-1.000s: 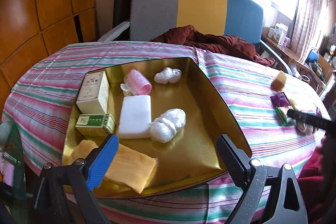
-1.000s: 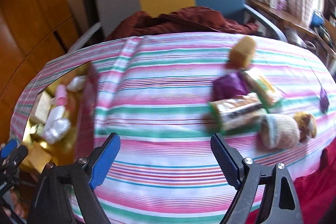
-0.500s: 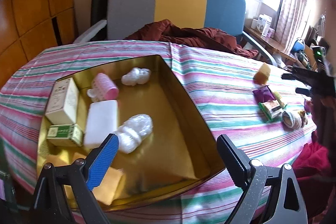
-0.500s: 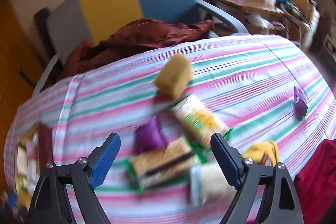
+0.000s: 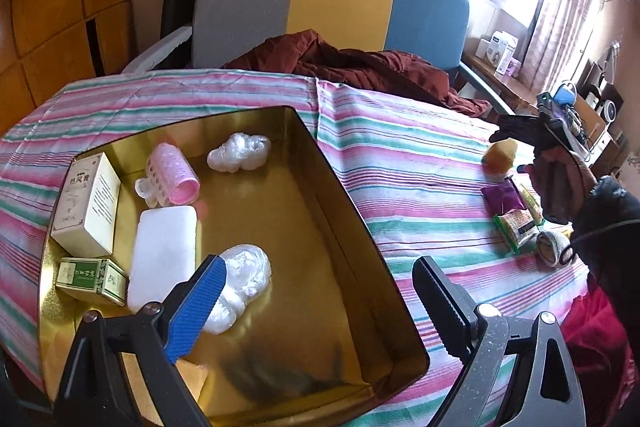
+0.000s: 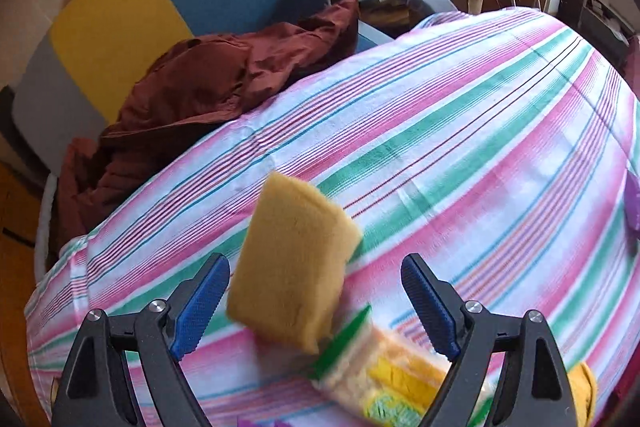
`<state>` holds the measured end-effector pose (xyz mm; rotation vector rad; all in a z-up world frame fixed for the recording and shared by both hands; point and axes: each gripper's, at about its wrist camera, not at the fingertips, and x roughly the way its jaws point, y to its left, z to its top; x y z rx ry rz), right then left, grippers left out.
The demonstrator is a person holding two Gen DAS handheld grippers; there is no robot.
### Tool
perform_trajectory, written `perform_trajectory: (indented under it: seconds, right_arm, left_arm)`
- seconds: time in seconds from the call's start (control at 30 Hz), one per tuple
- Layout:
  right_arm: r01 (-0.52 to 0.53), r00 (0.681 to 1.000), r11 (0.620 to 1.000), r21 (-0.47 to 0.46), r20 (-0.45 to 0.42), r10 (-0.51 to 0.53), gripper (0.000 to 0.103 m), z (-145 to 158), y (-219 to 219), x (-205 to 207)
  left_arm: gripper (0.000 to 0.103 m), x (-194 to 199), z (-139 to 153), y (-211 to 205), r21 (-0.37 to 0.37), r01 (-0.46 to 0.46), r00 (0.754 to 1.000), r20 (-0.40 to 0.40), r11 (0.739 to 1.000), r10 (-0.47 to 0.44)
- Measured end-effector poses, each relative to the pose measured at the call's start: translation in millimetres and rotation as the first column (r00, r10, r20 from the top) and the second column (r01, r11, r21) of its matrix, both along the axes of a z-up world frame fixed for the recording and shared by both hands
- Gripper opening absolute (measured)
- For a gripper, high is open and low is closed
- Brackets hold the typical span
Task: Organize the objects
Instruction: 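Grasp the yellow sponge with the right tool while the left tool approaches the purple packet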
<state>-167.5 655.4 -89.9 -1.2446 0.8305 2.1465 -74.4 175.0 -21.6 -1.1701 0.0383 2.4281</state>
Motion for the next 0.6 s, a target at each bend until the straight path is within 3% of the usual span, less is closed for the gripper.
perform_trajectory:
  seconds: [0.07,0.13,0.4,0.6]
  right_arm:
    - [-0.026,1.0,1.0,-0.013,0.013,0.026,0.08,-8,1,-7]
    - [-0.066,0.998,0.998,0.023,-0.003,0.066,0.059,0,-5,-8]
    - [-0.254,0.958,0.956,0.147,-0.1,0.27,0.056,63,-42,37]
    - [-0.262,0.932,0.946,0.192,-0.205,0.3,0.056,90,-48,95]
  left_arm:
    - [0.095,-2,-1,1,-0.002,0.0,1.0,0.005,1.0,0.0]
    - [0.095,-3,-2,2,0.003,0.004,1.0,0.012,1.0,-0.004]
    - [0.095,-2,5,25,-0.01,0.061,0.998,0.009,0.998,-0.061]
    - [0.095,-6,19,68,0.002,0.142,0.99,0.015,0.99,-0.142]
